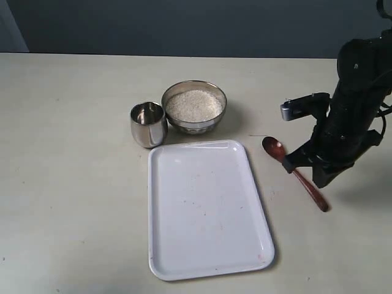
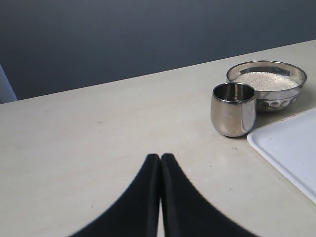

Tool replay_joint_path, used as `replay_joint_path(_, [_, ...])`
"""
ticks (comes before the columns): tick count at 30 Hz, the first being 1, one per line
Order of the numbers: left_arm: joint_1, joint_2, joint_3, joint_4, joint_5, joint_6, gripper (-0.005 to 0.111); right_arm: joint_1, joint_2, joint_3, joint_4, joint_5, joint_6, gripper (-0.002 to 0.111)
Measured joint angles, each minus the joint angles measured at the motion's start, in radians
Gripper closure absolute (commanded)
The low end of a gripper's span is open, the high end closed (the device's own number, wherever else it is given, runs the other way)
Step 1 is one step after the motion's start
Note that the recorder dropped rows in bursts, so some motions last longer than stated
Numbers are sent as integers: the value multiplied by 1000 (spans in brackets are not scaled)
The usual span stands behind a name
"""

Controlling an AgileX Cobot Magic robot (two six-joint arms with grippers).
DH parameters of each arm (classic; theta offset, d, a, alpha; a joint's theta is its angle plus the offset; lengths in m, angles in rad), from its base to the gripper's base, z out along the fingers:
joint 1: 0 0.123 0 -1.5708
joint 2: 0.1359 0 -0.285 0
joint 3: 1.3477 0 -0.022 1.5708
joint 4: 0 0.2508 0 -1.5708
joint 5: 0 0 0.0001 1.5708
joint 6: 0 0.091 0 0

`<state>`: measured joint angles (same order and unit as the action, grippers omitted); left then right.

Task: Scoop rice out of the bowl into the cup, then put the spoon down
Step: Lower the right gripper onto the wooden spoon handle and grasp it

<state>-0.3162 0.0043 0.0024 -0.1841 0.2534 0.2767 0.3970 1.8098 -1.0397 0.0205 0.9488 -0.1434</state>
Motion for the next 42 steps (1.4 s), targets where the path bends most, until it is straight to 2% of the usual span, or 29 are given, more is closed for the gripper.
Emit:
replay_joint_path(8, [0,0,0,0,0,0,106,0,0,0,-35,-2,-56,109])
replay_joint_path(10, [0,0,0,0,0,0,106,0,0,0,-35,-4,-58,105])
replay_joint_path(12, [0,0,0,0,0,0,106,0,0,0,-35,-5,-58,95])
replay_joint_path(17, [0,0,0,0,0,0,106,0,0,0,-34,-8,-58,55])
replay_joint_path(19, [0,0,0,0,0,0,106,0,3,0,-34,-12,-60,47])
replay_joint_path(27, [0,0,0,0,0,0,106,0,49,0,-34,-34,-60,48])
replay_joint_path(30, [0,0,0,0,0,0,106,0,73,0,-34,-45,-60,52])
replay_joint_path(38, [0,0,0,0,0,0,106,0,125,0,-34,-52,-60,75])
replay_joint_path(42, [0,0,0,0,0,0,106,0,149,0,-30,-47,-60,93])
